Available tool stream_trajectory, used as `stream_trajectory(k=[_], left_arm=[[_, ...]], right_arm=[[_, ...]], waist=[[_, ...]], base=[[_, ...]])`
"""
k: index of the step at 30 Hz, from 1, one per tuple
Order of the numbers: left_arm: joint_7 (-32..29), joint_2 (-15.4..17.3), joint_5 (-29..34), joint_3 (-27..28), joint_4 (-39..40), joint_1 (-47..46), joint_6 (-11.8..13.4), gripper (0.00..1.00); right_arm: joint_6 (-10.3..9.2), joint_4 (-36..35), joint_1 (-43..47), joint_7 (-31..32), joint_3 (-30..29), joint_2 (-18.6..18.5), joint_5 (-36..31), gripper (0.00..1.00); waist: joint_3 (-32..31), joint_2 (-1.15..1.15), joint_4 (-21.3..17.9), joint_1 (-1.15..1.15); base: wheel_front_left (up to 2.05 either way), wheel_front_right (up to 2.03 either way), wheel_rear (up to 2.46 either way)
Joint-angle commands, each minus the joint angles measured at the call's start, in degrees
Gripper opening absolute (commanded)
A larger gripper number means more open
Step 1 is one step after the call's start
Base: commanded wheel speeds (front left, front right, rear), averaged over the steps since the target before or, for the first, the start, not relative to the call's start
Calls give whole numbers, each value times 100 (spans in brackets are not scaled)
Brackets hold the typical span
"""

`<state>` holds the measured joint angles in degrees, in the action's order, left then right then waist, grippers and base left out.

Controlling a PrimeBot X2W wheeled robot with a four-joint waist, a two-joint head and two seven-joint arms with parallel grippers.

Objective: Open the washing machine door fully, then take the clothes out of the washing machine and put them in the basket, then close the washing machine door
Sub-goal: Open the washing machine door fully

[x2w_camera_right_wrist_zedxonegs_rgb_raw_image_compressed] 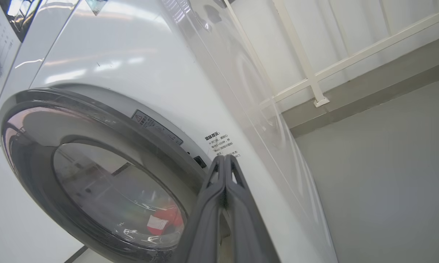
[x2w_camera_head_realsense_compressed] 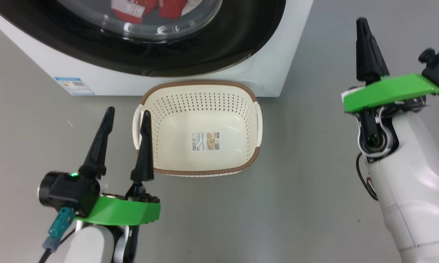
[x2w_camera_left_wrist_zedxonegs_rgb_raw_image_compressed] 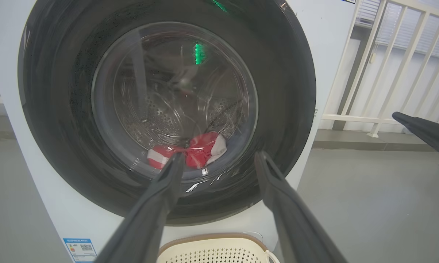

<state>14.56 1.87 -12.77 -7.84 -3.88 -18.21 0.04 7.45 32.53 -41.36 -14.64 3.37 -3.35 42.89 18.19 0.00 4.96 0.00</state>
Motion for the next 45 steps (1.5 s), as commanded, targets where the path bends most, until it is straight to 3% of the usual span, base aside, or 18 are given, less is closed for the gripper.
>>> stream_trajectory(k=[1, 10, 17, 24, 45], left_arm=[[44, 100, -48, 113, 219, -166, 28, 100], [44, 100, -7, 39, 412, -280, 29, 100], [44, 100, -15, 42, 522, -400, 22, 100], [44, 100, 16, -53, 514, -432, 42, 100], [44, 100, -143, -207, 500, -571, 65, 100]], right_arm=[[3, 23, -324, -36, 210, 47, 333, 0], [3, 426, -1249, 375, 345, 47, 1317, 0], [3, 491, -1853, 1399, 310, 47, 2374, 0], [3, 637, -2324, 2275, 304, 47, 2984, 0], [3, 887, -3242, 3297, 194, -133, 3354, 0]], waist=[[198, 0, 39, 0], [653, 0, 134, 0], [926, 0, 232, 0], [1077, 0, 348, 0], [1556, 0, 686, 0]], base=[[0, 0, 0], [0, 0, 0], [0, 0, 0], [0, 0, 0], [0, 0, 0]])
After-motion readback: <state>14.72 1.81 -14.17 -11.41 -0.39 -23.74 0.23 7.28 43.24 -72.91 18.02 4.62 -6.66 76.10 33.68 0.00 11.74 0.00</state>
